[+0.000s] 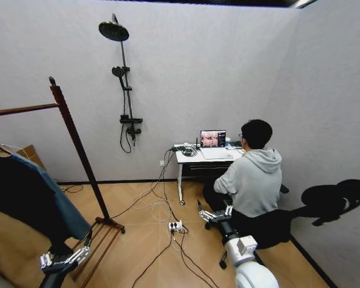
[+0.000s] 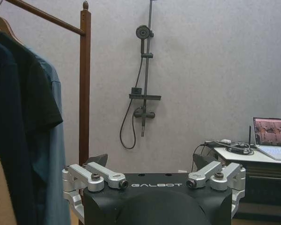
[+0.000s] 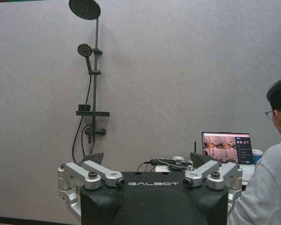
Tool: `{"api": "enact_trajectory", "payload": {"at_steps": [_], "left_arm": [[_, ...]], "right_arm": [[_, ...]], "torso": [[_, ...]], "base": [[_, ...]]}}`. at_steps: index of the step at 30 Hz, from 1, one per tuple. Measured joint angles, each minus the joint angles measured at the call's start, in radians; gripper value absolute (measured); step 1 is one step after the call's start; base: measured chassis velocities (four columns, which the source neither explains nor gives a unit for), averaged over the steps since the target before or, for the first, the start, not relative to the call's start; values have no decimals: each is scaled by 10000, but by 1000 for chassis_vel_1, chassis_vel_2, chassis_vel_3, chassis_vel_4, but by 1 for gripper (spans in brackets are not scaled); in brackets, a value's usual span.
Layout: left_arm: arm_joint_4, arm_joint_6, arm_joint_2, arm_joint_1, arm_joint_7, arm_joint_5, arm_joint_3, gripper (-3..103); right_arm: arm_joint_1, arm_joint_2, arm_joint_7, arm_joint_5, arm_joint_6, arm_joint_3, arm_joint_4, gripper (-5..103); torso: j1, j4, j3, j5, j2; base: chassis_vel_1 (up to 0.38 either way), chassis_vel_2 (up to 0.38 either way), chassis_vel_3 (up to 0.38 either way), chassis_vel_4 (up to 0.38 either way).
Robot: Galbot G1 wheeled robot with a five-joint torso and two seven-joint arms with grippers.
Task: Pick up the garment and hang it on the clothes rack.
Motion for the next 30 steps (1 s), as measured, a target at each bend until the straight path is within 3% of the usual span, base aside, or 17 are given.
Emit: {"api": "enact_trajectory", "payload": {"at_steps": [30], "left_arm": [[0,0,0,1,-4,0,-1,100]], "right_arm": [[63,1,64,-213,271,-298,-289,100]], "torso": [[-3,2,0,0,0]], "base": [[228,-238,-249,235]]}}
